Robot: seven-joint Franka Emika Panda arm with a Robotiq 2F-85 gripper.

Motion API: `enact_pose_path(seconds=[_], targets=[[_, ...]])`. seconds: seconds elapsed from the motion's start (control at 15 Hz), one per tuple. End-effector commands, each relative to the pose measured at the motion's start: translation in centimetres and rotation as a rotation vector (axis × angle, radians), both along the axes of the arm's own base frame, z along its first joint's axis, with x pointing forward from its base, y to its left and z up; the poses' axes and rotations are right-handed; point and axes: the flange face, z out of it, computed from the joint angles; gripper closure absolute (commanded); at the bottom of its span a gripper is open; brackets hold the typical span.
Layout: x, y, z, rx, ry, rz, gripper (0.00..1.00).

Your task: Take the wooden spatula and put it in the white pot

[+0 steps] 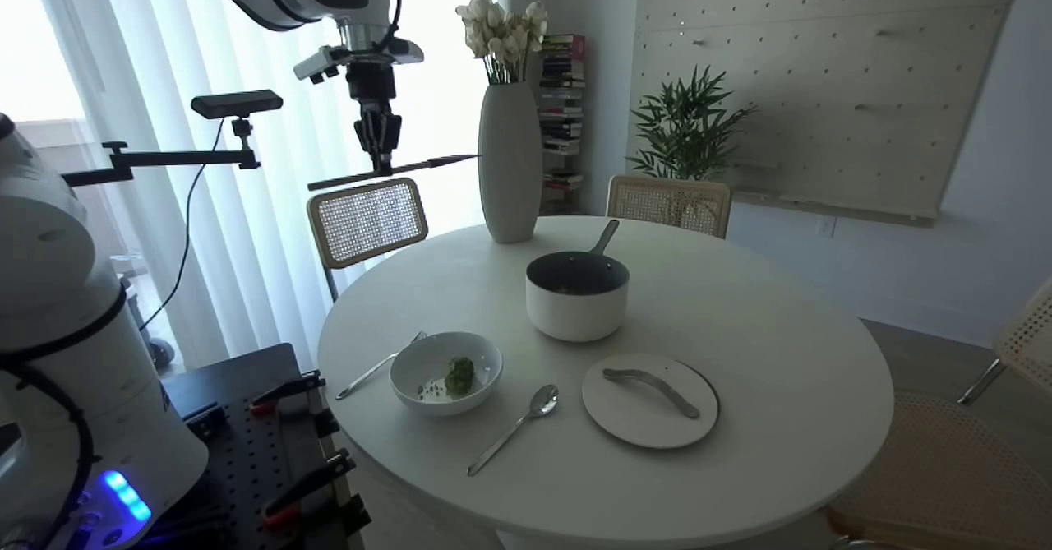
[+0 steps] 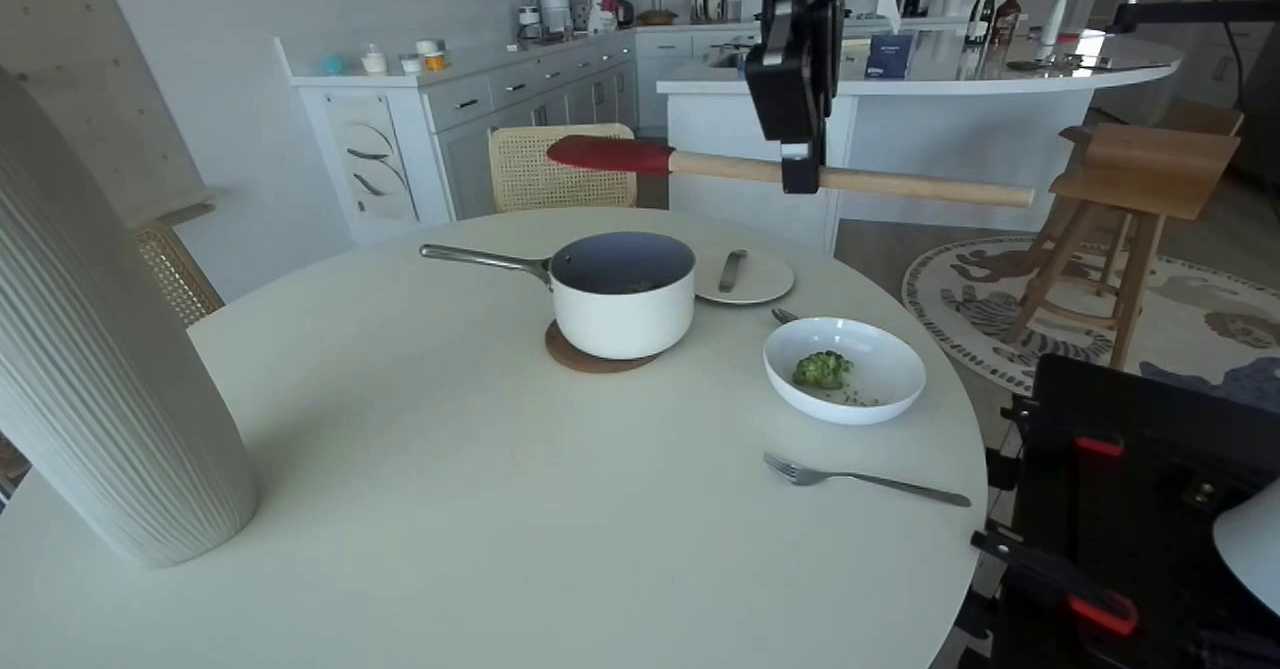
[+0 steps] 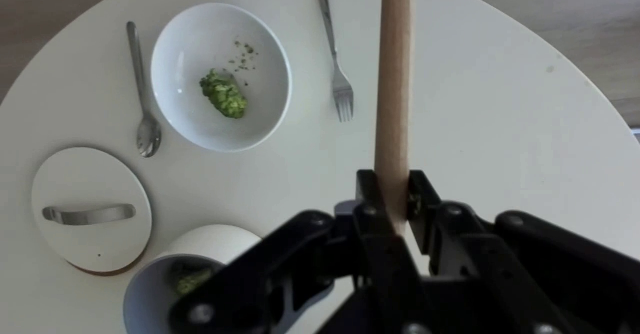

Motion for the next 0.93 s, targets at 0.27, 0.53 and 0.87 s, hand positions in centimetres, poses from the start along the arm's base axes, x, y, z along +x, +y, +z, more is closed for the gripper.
enact_pose_path(seconds=[0.27, 0.53, 0.87], targets=[[3.5, -22.5, 0.8, 0.145, 0.060, 0.122, 0.95], [5.9, -31.2, 0.4, 0.204, 0.096, 0.213, 0.95], [11.3, -33.3, -1.1, 0.243, 0.143, 0.326, 0.95]])
